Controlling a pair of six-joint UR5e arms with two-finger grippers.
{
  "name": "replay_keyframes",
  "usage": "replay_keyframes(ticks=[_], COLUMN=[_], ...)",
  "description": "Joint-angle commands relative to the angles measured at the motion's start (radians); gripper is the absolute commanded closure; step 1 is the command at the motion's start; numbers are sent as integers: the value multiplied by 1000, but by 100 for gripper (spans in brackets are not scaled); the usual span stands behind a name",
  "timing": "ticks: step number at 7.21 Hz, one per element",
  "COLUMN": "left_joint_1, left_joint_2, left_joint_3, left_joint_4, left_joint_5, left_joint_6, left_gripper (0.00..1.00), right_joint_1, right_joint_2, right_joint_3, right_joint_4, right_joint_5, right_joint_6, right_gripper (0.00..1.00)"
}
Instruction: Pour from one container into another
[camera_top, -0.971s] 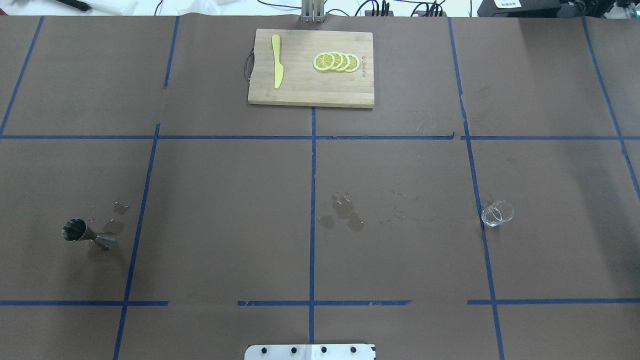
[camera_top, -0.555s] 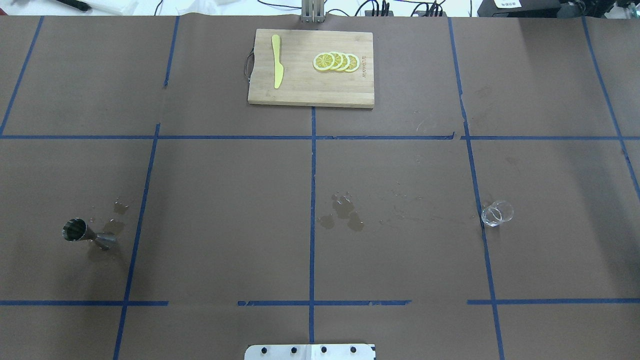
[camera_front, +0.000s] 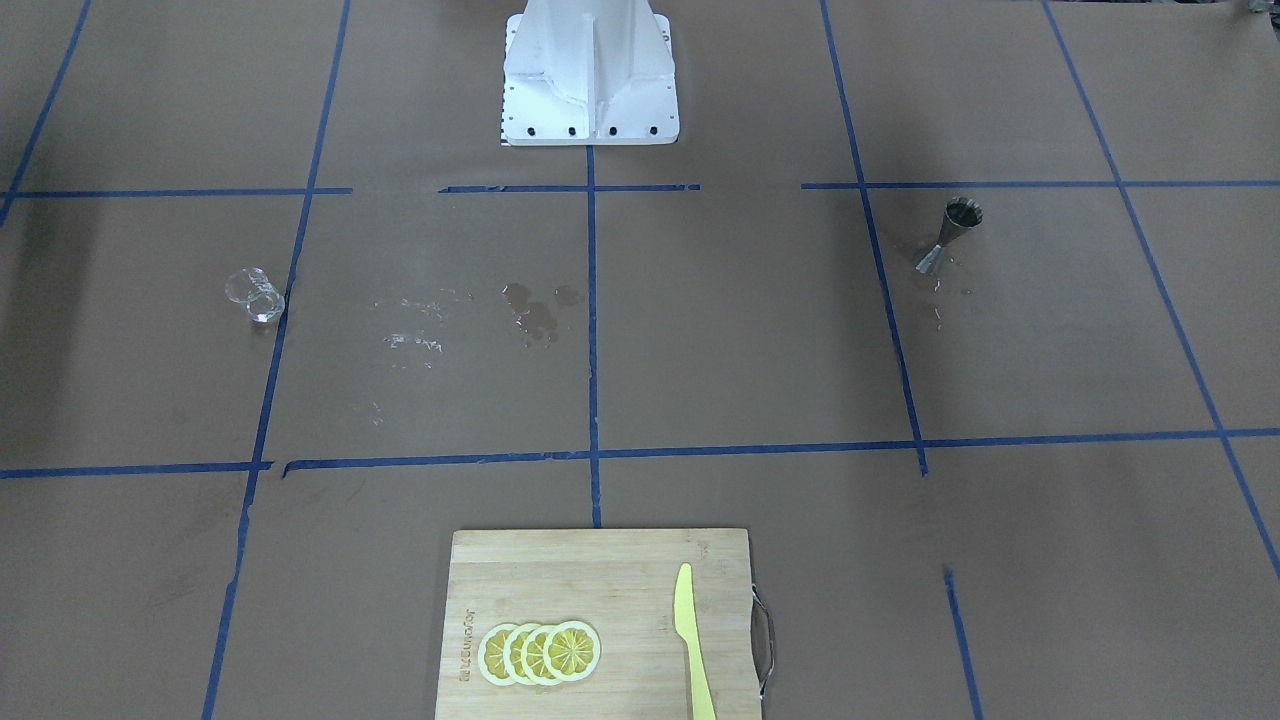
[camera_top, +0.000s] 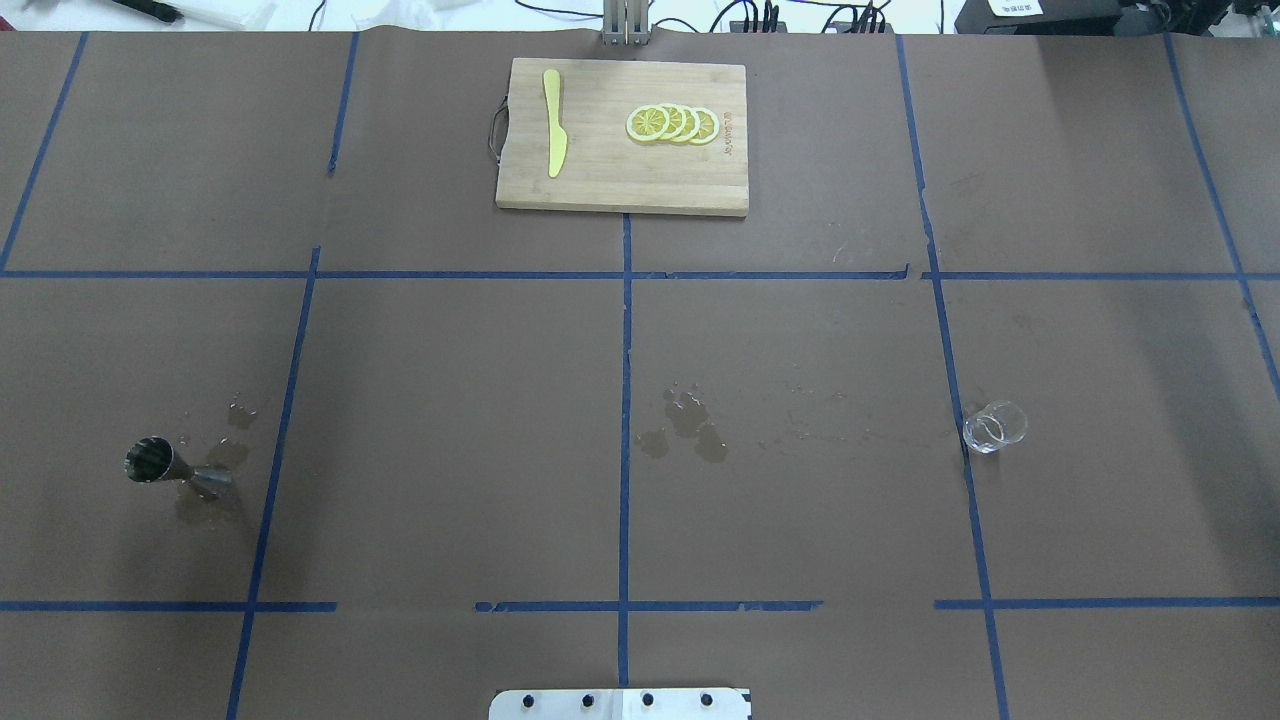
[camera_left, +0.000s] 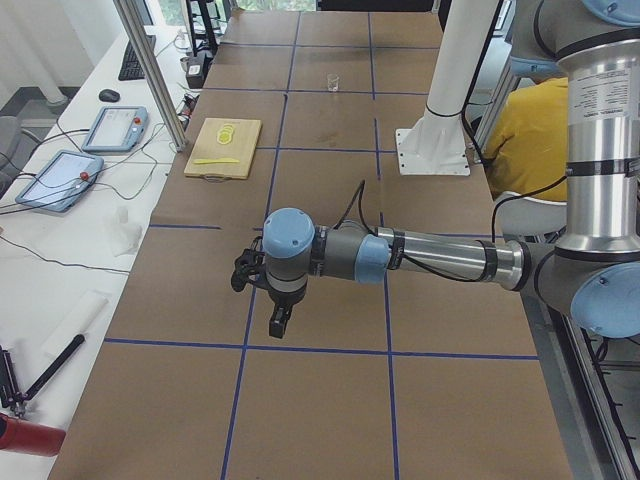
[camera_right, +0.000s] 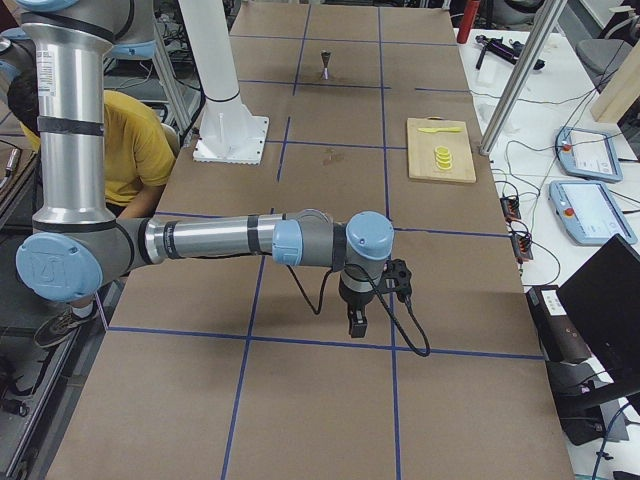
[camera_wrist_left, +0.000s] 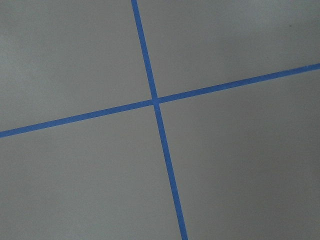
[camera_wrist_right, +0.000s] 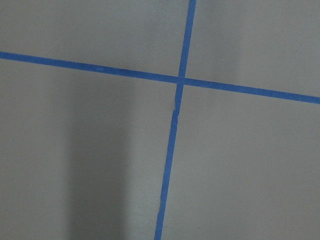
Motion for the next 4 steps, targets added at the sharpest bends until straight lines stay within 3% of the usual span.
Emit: replay_keyframes(ticks=[1, 4], left_joint_1=[-2, 1], left_joint_2=[3, 3], left_joint_3=[-7, 55], left_joint_4=[2, -5], left_joint_5=[0, -1], left_joint_6=[0, 5], left_gripper=[0, 0], right_joint_1=[-10, -10], right_joint_2=[-1, -2], right_joint_3=[7, 14], right_joint_4=[1, 8], right_joint_5=[3, 38], right_joint_6=[-1, -1], right_gripper=[0, 0])
